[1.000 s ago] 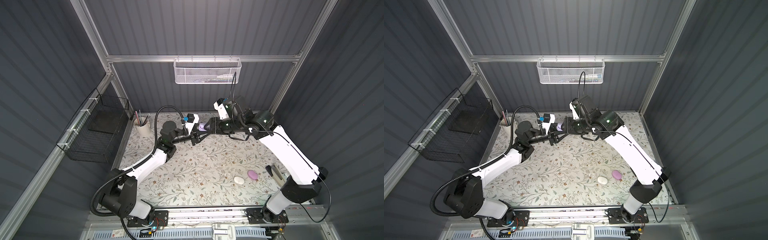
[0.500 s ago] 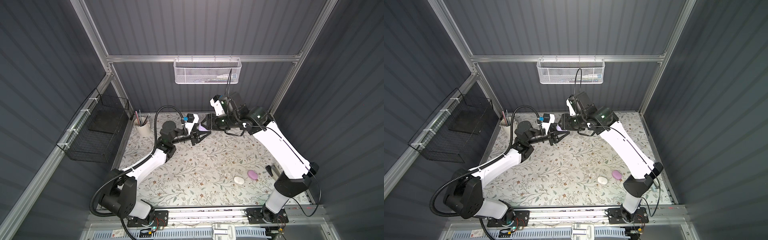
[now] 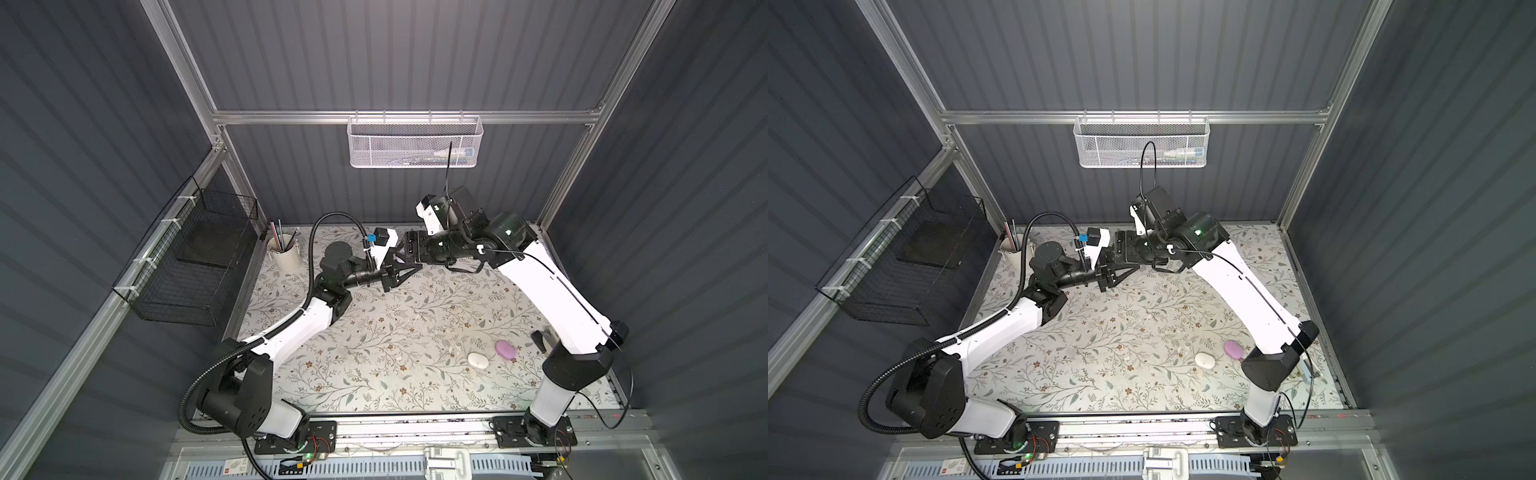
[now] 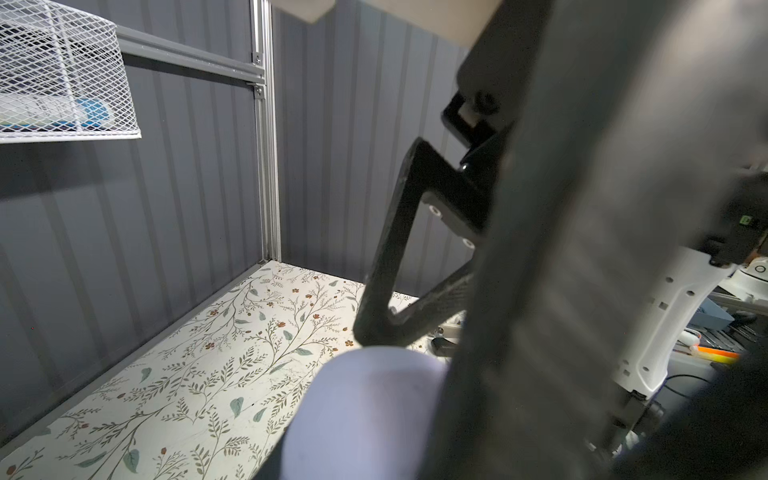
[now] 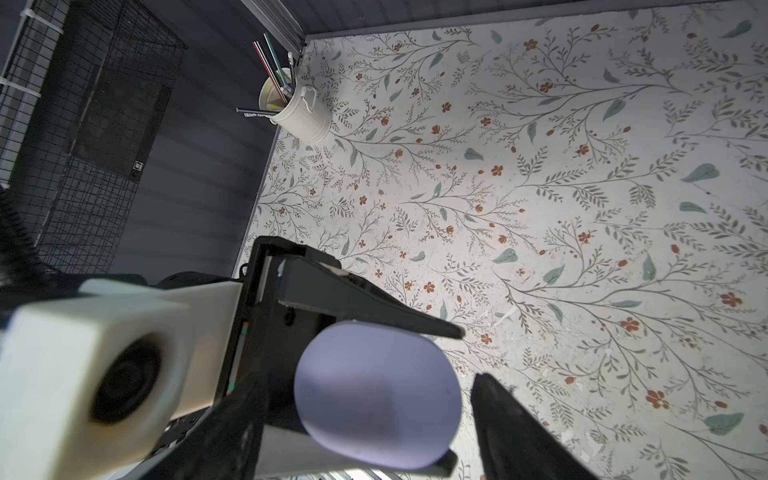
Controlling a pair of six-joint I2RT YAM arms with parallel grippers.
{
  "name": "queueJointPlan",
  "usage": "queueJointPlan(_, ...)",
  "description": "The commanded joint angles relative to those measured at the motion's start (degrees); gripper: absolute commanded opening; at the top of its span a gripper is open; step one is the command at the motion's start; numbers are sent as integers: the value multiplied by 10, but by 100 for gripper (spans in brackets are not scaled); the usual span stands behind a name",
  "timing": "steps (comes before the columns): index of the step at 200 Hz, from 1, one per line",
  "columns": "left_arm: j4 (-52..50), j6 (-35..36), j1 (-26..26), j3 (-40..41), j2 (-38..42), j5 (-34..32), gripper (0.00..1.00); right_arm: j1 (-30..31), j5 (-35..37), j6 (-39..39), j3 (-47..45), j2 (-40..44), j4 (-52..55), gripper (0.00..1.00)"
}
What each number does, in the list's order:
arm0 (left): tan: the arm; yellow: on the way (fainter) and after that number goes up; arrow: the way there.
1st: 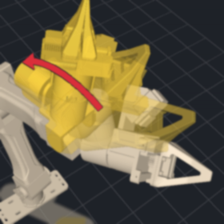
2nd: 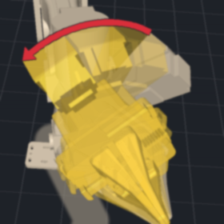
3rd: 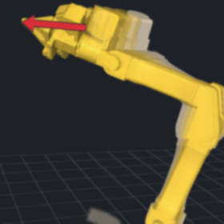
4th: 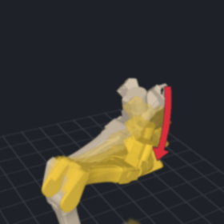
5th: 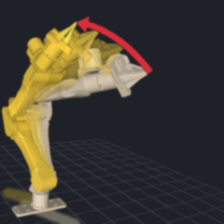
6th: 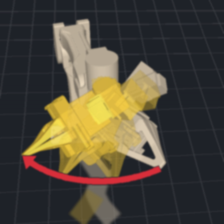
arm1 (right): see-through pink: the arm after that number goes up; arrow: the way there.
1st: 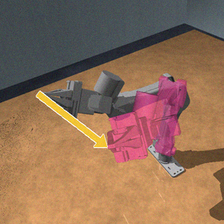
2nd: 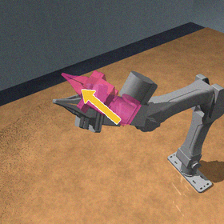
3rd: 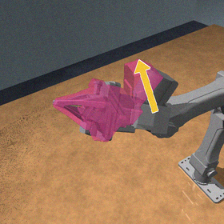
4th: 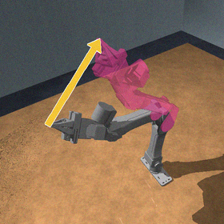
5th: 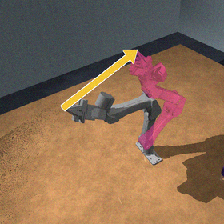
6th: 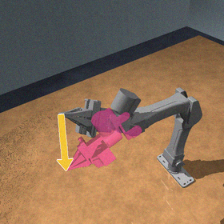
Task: Insert wireless bluetooth earbuds into charging case
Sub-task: Place the charging case at the center of the table.
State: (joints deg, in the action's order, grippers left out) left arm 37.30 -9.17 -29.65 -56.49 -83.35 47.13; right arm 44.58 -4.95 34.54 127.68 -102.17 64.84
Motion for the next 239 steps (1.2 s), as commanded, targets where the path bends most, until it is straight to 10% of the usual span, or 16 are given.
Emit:
queueJointPlan(1,15,6,-2,-4,20,7,6,2,-12,7,7,-12,3,76)
queueJointPlan(48,4,6,-2,2,25,5,12,-2,-11,13,-20,2,-8,54)
queueJointPlan(81,-46,11,-2,33,46,-22,99,-22,24,27,-153,77,-77,48)
queueJointPlan(159,-218,65,4,195,179,-211,100,-79,131,7,-607,199,-329,48)
queueJointPlan(239,-230,68,21,259,215,-350,100,-87,146,2,-751,86,-478,52)
